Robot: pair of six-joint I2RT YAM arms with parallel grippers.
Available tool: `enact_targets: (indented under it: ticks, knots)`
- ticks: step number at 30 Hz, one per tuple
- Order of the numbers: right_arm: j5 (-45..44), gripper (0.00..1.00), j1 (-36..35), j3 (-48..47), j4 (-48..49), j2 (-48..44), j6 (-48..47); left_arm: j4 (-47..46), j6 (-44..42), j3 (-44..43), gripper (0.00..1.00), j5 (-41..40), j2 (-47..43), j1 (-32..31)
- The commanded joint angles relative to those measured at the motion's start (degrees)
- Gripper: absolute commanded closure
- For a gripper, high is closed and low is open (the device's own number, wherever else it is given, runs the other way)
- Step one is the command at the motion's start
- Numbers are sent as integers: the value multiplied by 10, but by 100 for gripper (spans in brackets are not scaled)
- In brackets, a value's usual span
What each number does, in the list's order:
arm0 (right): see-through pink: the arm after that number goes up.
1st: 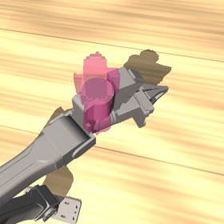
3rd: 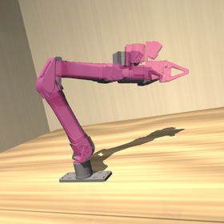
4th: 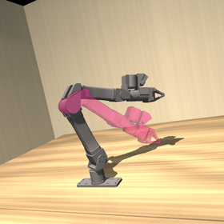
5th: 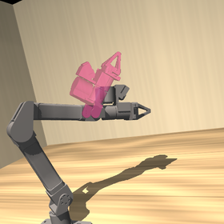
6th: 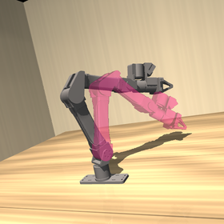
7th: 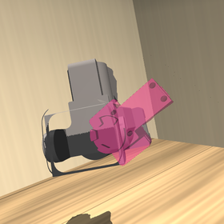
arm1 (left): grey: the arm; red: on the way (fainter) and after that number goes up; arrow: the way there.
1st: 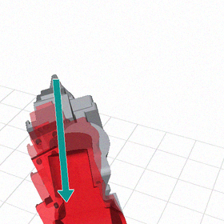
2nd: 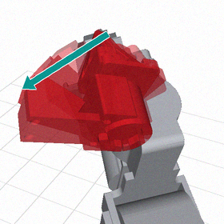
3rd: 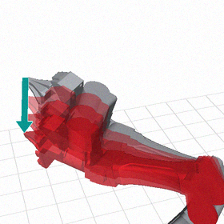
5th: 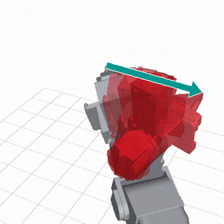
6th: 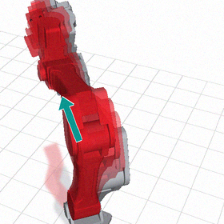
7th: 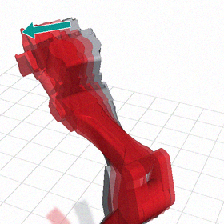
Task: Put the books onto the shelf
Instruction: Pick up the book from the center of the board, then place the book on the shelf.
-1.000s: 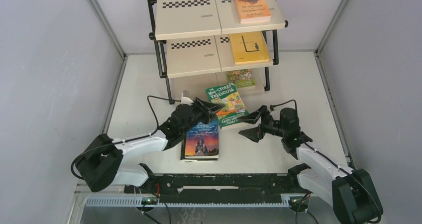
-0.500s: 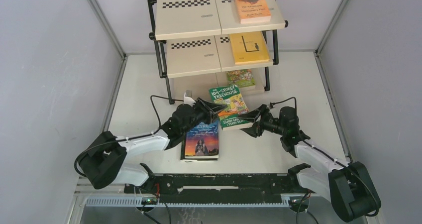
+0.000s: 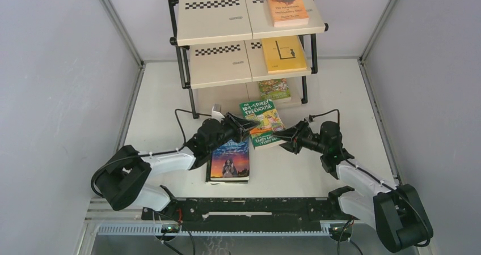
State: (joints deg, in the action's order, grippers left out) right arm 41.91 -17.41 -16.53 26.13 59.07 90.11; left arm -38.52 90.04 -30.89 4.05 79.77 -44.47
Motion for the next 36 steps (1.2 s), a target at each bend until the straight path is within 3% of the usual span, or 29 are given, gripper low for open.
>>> enact_targets:
  ticks: [1, 6, 12, 36]
  knots:
    - [-7, 100, 12, -2, 32, 12, -43, -80, -6, 5, 72, 45, 0, 9]
    - [-15, 100, 19, -4, 68, 34, -81, -80, -11, 16, 58, 60, 8, 26]
    - [-16, 100, 31, -18, 133, 79, -106, -64, -28, 23, 50, 75, 5, 46]
    - [11, 100, 79, -165, 210, 258, -146, 116, -156, 21, 46, 104, -91, 111]
